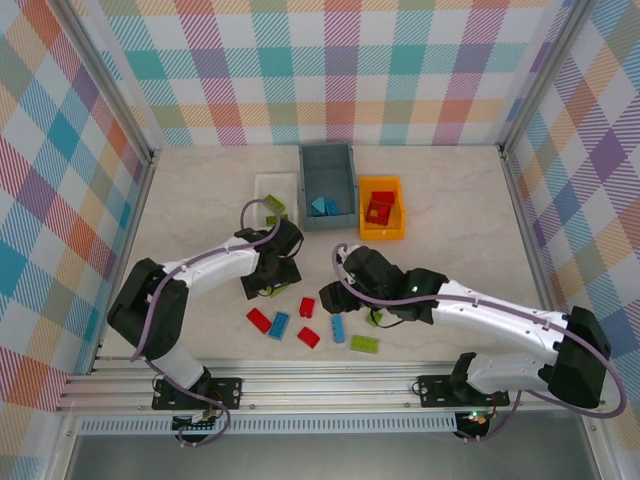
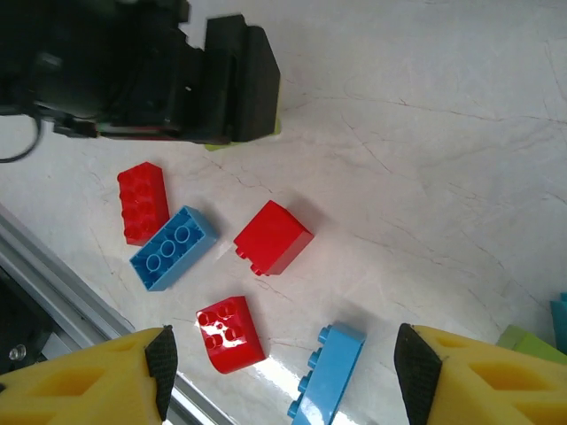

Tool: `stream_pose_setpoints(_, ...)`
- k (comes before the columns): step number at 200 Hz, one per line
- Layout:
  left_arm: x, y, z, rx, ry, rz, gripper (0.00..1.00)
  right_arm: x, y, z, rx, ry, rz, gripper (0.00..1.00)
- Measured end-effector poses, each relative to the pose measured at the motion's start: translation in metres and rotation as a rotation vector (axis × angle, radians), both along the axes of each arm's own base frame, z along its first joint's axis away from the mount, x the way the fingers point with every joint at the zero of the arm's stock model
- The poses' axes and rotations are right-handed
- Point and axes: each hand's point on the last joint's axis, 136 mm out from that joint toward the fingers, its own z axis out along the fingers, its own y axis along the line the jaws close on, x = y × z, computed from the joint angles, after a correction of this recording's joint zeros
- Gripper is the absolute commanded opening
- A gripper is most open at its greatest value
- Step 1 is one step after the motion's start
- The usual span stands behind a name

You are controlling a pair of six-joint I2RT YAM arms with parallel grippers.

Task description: Sort the legos into containers by color

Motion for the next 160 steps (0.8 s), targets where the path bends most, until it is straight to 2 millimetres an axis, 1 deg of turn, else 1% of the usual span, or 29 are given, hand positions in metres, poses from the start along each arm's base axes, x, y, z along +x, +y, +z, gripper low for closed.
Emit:
stream_pose_setpoints(22, 0.0, -0.002, -0.01, -0.006, 0.014, 0.039, 0.89, -0.002, 0.0, 0.006, 0.011, -0.017, -0.007, 0.69)
stream_pose_setpoints(44, 0.004, -0.005, -0.016, -0.018, 0.013, 0.067, 0.89, -0.003, 0.0, 0.007, 0.012, -0.019, -0.013, 0.68)
stream_pose_setpoints(84, 0.009, -0.009, -0.02, -0.036, 0.003, 0.107, 0.88, -0.006, 0.001, 0.006, 0.011, -0.019, -0.008, 0.68)
stream_pose_setpoints(129, 0.013, -0.007, -0.028, -0.035, 0.002, 0.142, 0.75, -0.011, 0.004, 0.005, 0.014, -0.011, -0.001, 0.68)
stream_pose_setpoints(160, 0.012, -0.005, -0.028, -0.029, 0.003, 0.15, 0.65, -0.012, 0.005, 0.005, 0.017, -0.004, -0.005, 0.68)
